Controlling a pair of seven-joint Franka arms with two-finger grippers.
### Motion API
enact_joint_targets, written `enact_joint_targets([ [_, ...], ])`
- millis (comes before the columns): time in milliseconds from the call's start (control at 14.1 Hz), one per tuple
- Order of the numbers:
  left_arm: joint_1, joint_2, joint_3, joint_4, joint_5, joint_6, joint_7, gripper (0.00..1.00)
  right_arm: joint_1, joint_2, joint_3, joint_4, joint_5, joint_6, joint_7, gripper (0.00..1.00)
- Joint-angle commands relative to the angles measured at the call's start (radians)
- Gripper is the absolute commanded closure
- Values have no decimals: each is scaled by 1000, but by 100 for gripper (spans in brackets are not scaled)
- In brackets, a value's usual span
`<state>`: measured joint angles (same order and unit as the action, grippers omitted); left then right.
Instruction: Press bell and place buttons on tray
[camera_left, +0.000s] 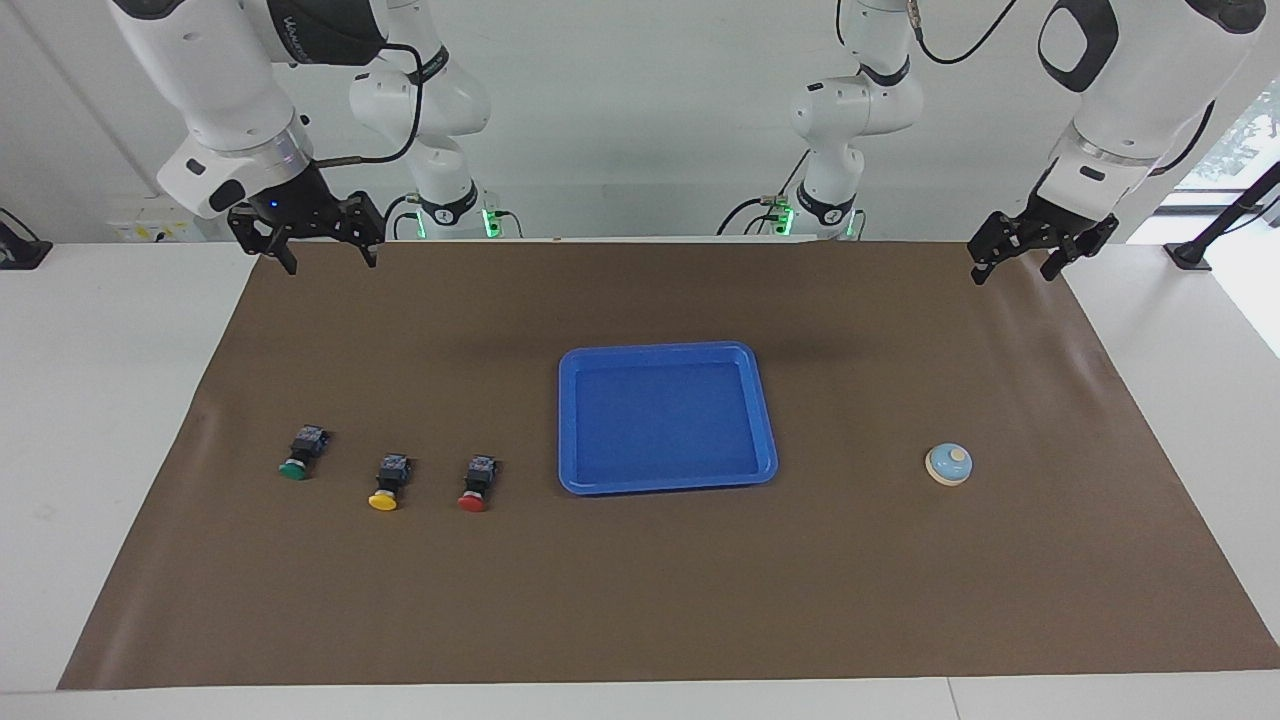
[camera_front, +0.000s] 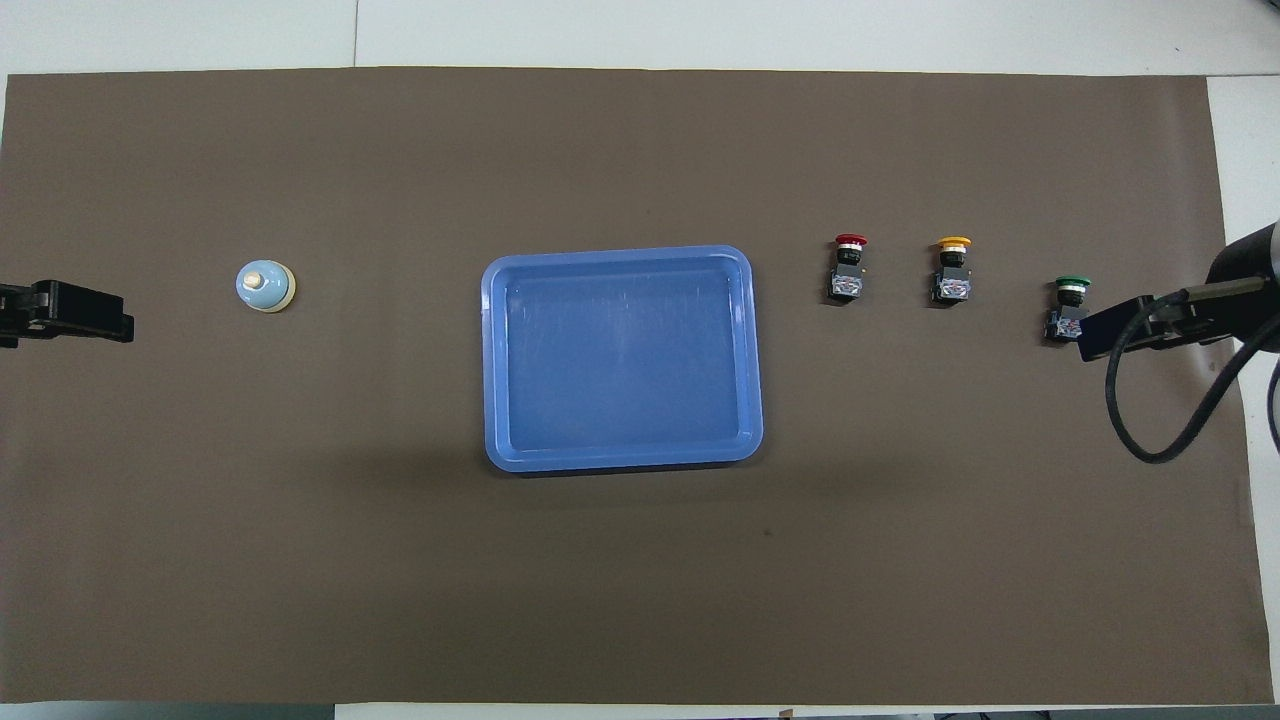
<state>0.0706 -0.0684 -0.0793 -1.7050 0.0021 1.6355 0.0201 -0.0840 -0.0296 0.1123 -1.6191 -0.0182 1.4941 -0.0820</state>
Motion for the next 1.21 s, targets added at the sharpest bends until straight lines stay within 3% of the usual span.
enact_joint_targets([
  [0, -9, 22, 4, 34, -7, -23, -12, 0, -23, -4, 17, 1, 15, -5, -16, 0],
  [213, -15, 35, 4, 74, -13, -59, -14, 0, -23, -6, 17, -1, 15, -5, -16, 0],
  [711, -115, 29, 78, 70, -14, -56, -11, 0, -23, -4, 17, -1, 15, -5, -16, 0],
  [1137, -132, 22, 78, 62, -17, -78, -12, 0, -25, -4, 17, -1, 15, -5, -16, 0],
])
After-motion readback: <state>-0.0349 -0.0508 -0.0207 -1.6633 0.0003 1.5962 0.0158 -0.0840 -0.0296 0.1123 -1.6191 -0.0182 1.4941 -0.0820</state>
